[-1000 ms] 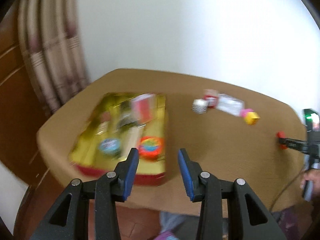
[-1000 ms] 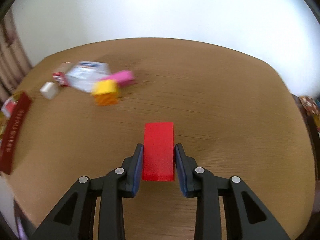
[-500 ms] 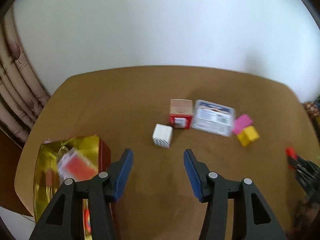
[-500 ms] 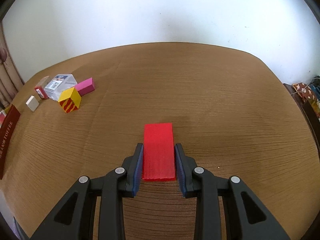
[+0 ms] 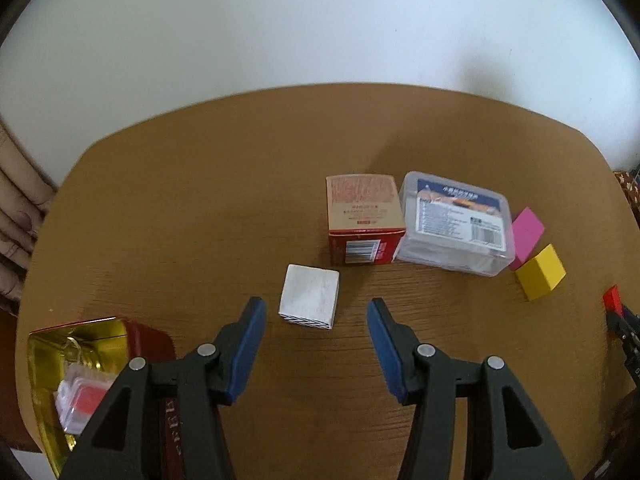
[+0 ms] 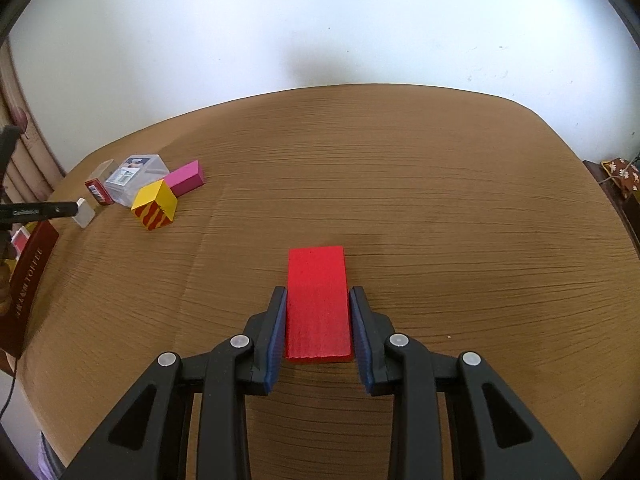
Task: Organize rigid objects
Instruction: 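Grasp the white cube with the left tool while the right tool holds the red block, then lower the white cube into the gold tin and open the left tool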
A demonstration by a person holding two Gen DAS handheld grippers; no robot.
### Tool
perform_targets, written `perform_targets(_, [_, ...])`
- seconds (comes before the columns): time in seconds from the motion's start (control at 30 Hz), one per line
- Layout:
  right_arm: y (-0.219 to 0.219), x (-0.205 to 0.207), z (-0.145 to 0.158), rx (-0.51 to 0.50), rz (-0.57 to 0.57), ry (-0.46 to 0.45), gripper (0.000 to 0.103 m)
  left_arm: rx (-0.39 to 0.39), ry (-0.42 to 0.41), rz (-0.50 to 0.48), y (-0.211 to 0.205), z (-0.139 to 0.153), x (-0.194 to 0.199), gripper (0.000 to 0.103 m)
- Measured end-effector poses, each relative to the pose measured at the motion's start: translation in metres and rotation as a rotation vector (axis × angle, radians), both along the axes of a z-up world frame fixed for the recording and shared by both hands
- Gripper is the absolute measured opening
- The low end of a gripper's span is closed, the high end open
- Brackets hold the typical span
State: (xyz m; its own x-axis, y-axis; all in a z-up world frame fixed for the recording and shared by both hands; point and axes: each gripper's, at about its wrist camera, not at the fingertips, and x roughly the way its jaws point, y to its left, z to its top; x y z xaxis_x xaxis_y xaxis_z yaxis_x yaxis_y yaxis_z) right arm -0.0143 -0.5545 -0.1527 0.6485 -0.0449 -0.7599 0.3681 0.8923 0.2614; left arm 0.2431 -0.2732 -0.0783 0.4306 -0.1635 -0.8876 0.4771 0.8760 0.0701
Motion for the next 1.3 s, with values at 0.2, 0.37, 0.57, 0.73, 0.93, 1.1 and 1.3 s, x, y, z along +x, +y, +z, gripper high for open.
perform_targets(0.2, [-0.002, -0.005, 0.001, 0.001, 0.000, 0.001, 0.029, 0.008, 0.013, 0.024, 0.008, -0.012, 0.020, 0.054])
perform_targets(0.37, [-0.003, -0.005, 0.000, -0.002, 0.001, 0.003, 0.029, -0.027, 0.028, 0.051, 0.005, -0.026, 0.024, 0.030])
perform_targets(0.57, [-0.001, -0.003, 0.000, -0.008, 0.000, 0.008, 0.029, -0.142, 0.056, 0.073, 0.016, -0.012, -0.016, 0.030])
perform_targets(0.73, [-0.002, -0.003, 0.000, -0.009, 0.001, 0.009, 0.029, -0.254, 0.064, 0.122, 0.046, 0.016, -0.086, 0.030])
perform_targets(0.93, [-0.002, -0.002, -0.001, -0.011, 0.000, 0.010, 0.029, -0.267, 0.037, 0.275, 0.120, 0.044, -0.133, 0.030])
perform_targets(1.1, [-0.001, -0.001, -0.003, -0.024, 0.000, 0.017, 0.029, -0.142, -0.011, 0.428, 0.200, 0.046, -0.134, 0.030])
perform_targets(1.3, [0.002, 0.005, -0.004, -0.042, 0.002, 0.027, 0.029, -0.026, -0.001, 0.463, 0.244, 0.019, -0.107, 0.030])
